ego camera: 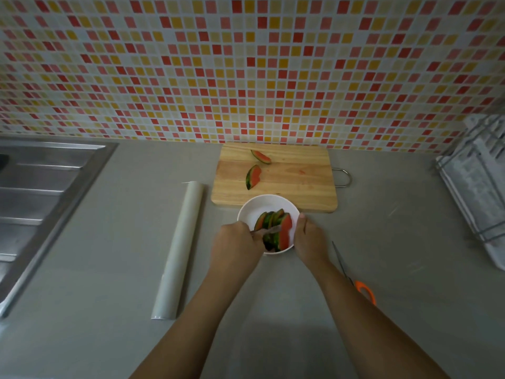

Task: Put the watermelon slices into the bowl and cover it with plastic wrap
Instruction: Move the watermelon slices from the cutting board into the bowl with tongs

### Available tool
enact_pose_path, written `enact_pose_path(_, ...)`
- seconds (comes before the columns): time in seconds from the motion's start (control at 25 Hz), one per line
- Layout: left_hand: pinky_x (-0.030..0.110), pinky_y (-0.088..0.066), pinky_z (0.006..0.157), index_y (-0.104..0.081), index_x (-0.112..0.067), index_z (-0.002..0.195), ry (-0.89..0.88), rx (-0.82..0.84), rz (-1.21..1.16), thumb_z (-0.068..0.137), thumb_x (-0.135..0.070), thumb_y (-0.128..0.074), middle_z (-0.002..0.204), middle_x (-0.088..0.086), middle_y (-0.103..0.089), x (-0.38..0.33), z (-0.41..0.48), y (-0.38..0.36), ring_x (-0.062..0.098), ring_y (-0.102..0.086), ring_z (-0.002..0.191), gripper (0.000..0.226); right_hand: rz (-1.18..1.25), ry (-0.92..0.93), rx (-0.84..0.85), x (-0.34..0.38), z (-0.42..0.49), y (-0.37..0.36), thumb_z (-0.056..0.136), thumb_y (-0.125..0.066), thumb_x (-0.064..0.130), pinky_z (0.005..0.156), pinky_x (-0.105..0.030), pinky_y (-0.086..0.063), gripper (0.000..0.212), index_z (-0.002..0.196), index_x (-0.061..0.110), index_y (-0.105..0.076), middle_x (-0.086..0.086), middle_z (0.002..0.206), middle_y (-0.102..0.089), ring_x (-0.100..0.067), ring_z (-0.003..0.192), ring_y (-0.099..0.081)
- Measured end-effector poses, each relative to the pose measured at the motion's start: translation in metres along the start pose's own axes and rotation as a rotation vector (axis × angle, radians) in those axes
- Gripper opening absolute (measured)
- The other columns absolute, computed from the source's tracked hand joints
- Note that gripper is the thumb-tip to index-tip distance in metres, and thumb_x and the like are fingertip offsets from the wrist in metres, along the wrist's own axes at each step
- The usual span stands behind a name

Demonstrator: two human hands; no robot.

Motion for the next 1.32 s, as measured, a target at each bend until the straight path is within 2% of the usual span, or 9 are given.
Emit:
enact_pose_path(0.2, 0.019, -0.042, 0.058, -0.075, -0.008, 0.098, -0.074, 0.099, 0.017, 0.092, -0.024, -0.053, 0.093, 0.008, -0.074, -0.006, -0.001, -0.003, 0.021, -0.066, 0.078, 0.028, -0.009, 0.017, 0.051, 0.003, -0.001, -0.001, 0.099, -0.029, 0.023, 0.071, -0.038, -0.047, 0.042, 0.104, -0.006, -0.058, -0.028, 0.093, -0.065, -0.039, 0.086, -0.062)
enact_pose_path(0.32, 0.018, -0.045, 0.062, -0.076, -0.011, 0.100, -0.071, 0.133, -0.025, 0.090, -0.023, -0.054, 0.095, 0.007, -0.074, -0.006, -0.007, -0.005, 0.020, -0.067, 0.083, 0.027, 0.012, -0.051, 0.057, -0.001, -0.002, 0.002, 0.098, -0.028, 0.029, 0.068, -0.033, -0.041, 0.044, 0.098, -0.002, -0.058, -0.018, 0.080, -0.058, -0.038, 0.086, -0.060)
enact_pose_path(0.44, 0.008, -0.030, 0.046, -0.077, -0.008, 0.087, -0.053, 0.023, -0.070, 0.090, -0.024, -0.058, 0.072, 0.003, -0.068, -0.002, 0.002, 0.007, 0.017, -0.058, 0.063, 0.024, 0.007, -0.067, 0.094, -0.002, -0.003, 0.003, 0.097, -0.028, 0.032, 0.069, -0.029, -0.035, 0.043, 0.098, -0.001, -0.056, -0.009, 0.076, -0.050, -0.036, 0.085, -0.059)
enact_pose_path(0.52, 0.009, -0.028, 0.045, -0.074, -0.007, 0.079, -0.082, 0.003, -0.046, 0.091, -0.026, -0.057, 0.062, 0.000, -0.057, -0.009, 0.009, 0.003, 0.021, -0.062, 0.063, 0.028, 0.006, -0.061, 0.090, -0.002, -0.004, 0.004, 0.097, -0.028, 0.032, 0.069, -0.029, -0.036, 0.043, 0.099, -0.001, -0.056, -0.010, 0.077, -0.051, -0.035, 0.085, -0.059)
enact_pose_path(0.6, 0.017, -0.048, 0.061, -0.074, -0.010, 0.095, -0.121, 0.087, 0.013, 0.095, -0.029, -0.051, 0.079, 0.004, -0.068, -0.024, 0.008, -0.016, 0.021, -0.069, 0.079, 0.029, 0.010, -0.059, 0.071, -0.002, -0.003, 0.003, 0.098, -0.027, 0.031, 0.069, -0.029, -0.036, 0.044, 0.098, -0.001, -0.058, -0.014, 0.080, -0.054, -0.035, 0.086, -0.060)
enact_pose_path(0.72, 0.031, -0.056, 0.080, -0.066, -0.010, 0.116, -0.088, 0.147, 0.103, 0.097, -0.030, -0.051, 0.104, 0.009, -0.071, -0.032, 0.002, -0.040, 0.023, -0.069, 0.092, 0.031, 0.029, -0.060, 0.017, -0.001, 0.001, 0.002, 0.100, -0.025, 0.028, 0.066, -0.029, -0.037, 0.052, 0.084, -0.003, -0.063, -0.024, 0.087, -0.066, -0.035, 0.084, -0.062)
enact_pose_path(0.92, 0.030, -0.056, 0.080, -0.065, -0.010, 0.118, -0.084, 0.137, 0.143, 0.098, -0.027, -0.050, 0.107, 0.009, -0.070, -0.030, 0.000, -0.044, 0.024, -0.069, 0.095, 0.030, 0.015, -0.038, 0.017, -0.001, 0.002, 0.002, 0.101, -0.025, 0.028, 0.063, -0.028, -0.036, 0.055, 0.074, -0.003, -0.062, -0.027, 0.085, -0.067, -0.038, 0.082, -0.062)
enact_pose_path(1.16, 0.020, -0.034, 0.053, -0.073, -0.012, 0.088, -0.113, -0.106, 0.073, 0.095, -0.031, -0.047, 0.079, 0.006, -0.073, 0.001, 0.000, -0.001, 0.021, -0.062, 0.064, 0.032, 0.022, -0.031, 0.013, 0.001, 0.001, 0.003, 0.101, -0.027, 0.026, 0.064, -0.029, -0.033, 0.054, 0.074, -0.008, -0.060, -0.029, 0.085, -0.066, -0.039, 0.083, -0.061)
enact_pose_path(1.32, 0.023, -0.050, 0.061, -0.074, -0.017, 0.101, -0.142, 0.024, 0.082, 0.096, -0.035, -0.048, 0.089, 0.003, -0.075, 0.005, -0.006, -0.017, 0.018, -0.067, 0.074, 0.032, -0.001, -0.040, 0.024, 0.001, 0.002, 0.003, 0.101, -0.025, 0.029, 0.067, -0.029, -0.037, 0.055, 0.084, -0.006, -0.064, -0.027, 0.092, -0.067, -0.038, 0.088, -0.061)
Point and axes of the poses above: each hand's wrist, its own z-axis towards the middle knuckle, its own y-axis out of the back of the hand, x = y × z, the point moved 7 cm from there along z, towards the middle knuckle
